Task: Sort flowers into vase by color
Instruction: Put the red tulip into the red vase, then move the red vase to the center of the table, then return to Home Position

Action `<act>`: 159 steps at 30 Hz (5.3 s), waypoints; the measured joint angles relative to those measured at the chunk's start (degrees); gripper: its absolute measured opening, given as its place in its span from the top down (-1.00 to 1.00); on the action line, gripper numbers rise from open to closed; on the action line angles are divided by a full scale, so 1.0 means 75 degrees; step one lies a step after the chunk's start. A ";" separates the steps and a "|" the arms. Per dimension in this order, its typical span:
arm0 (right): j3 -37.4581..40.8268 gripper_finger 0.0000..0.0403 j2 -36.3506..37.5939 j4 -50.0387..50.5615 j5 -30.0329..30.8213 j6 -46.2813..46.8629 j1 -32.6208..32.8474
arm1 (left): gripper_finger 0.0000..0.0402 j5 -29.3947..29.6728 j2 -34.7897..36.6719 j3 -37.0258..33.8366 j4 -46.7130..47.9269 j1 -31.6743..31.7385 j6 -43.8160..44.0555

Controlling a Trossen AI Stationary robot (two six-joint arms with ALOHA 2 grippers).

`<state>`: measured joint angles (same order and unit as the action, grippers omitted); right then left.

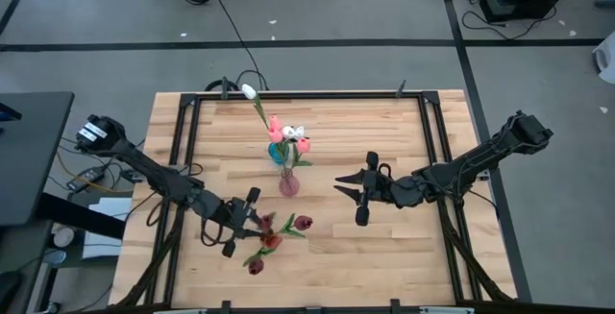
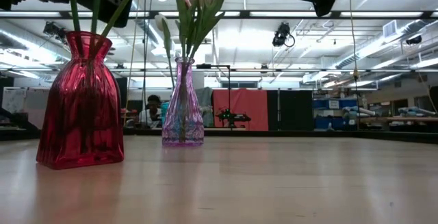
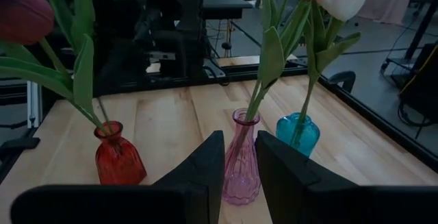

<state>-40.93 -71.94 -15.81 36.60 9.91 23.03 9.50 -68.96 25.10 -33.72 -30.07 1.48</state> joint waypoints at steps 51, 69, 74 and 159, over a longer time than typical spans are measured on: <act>0.0947 0.52 -0.0023 -0.1036 -0.0026 0.0554 -0.0351 | -0.44 0.0796 -0.0863 -0.2249 -0.1902 -0.0664 0.2750; 0.0947 0.52 -0.0023 -0.1084 -0.0187 0.0551 -0.0370 | -0.69 0.1260 -0.4374 -0.0430 -0.2811 -0.0581 0.1419; 0.0947 0.52 -0.0010 -0.1059 -0.0280 0.0531 -0.0367 | -0.45 0.1574 -0.4981 -0.0025 -0.2808 -0.0266 0.1236; 0.0948 0.52 0.2365 0.3843 -0.1076 0.1716 0.0192 | -0.56 0.1301 -0.4273 0.2639 -0.1039 0.2000 0.0079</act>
<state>-33.81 -54.20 13.01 28.53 22.78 24.46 19.25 -101.01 44.90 -41.52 -15.07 2.06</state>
